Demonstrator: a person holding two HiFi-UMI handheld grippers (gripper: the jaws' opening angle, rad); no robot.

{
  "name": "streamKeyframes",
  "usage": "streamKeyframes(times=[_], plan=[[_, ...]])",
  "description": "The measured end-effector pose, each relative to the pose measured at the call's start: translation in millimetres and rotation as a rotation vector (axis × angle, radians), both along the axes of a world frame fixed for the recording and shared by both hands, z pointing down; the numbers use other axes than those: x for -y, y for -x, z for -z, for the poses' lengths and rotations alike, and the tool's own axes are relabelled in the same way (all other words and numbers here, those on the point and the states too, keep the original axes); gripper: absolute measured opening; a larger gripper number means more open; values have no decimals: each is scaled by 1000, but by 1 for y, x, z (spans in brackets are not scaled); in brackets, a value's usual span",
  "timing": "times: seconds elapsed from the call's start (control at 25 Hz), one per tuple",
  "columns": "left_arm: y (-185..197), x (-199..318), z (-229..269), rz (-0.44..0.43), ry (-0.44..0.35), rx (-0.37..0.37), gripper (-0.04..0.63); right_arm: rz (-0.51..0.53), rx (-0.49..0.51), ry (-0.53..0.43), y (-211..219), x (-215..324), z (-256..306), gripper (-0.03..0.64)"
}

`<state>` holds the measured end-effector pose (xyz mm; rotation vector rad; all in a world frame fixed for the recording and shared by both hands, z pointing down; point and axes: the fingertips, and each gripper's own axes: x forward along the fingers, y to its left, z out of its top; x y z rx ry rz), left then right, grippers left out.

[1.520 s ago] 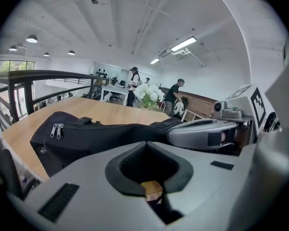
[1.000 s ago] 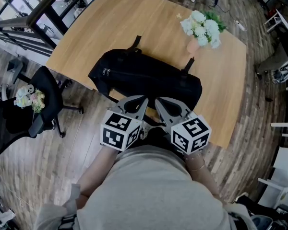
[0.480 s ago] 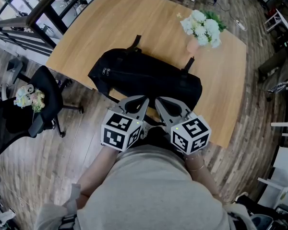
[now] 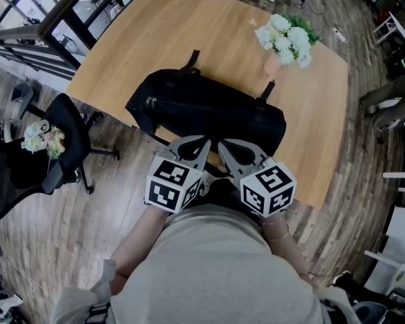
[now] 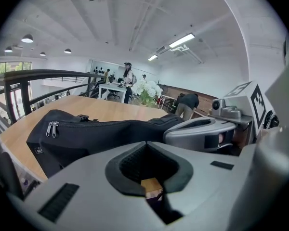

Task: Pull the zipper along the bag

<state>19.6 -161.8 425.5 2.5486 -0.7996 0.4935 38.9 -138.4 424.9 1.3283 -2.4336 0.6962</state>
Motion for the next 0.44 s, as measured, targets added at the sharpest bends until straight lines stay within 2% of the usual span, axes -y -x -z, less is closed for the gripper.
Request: streamKeyframes(times=[0.44], plan=[[-4,-3,-5,-21,13,2,20,-36,-8,-5,-8,4,-4,6]])
